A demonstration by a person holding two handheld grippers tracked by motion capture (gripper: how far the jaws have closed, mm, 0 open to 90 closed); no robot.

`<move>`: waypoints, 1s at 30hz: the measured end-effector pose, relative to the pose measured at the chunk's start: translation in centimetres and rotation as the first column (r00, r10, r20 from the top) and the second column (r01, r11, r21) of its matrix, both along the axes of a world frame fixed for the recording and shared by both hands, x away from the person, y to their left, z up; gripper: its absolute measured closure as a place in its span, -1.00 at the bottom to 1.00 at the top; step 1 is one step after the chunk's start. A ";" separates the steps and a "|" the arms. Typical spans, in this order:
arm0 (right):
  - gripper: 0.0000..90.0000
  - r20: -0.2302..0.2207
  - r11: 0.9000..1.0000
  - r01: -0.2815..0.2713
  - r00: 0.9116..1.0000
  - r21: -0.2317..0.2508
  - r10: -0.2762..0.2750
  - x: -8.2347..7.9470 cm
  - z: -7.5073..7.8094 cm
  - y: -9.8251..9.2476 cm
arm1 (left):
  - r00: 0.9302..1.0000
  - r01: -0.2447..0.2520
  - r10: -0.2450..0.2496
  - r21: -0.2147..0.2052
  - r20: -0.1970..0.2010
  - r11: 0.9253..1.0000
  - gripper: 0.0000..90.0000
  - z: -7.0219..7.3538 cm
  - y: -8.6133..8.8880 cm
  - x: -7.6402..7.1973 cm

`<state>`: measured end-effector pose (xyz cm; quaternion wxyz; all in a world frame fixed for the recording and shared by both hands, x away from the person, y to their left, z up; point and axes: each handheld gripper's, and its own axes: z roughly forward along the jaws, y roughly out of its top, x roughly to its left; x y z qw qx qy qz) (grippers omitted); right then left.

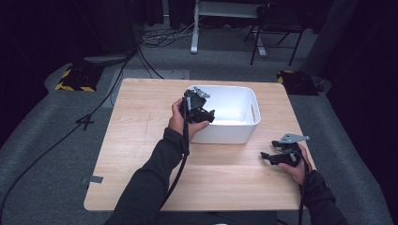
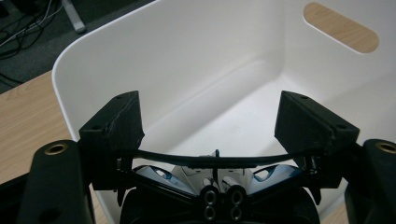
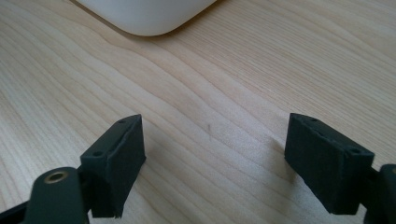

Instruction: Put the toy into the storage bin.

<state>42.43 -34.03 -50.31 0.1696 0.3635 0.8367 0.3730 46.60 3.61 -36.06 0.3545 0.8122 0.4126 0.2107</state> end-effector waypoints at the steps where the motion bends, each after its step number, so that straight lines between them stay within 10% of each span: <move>1: -0.55 0.000 1.000 0.000 1.000 0.000 0.000 0.0 0.0 0.0 | 1.000 -0.002 0.002 -0.001 0.000 1.000 -0.47 -0.1 0.0 0.0; 30: -0.55 0.000 1.000 -0.001 1.000 0.000 0.001 0.0 0.0 0.0 | 0.993 0.034 -0.025 0.083 -0.113 0.996 -0.47 -1.9 -0.2 1.1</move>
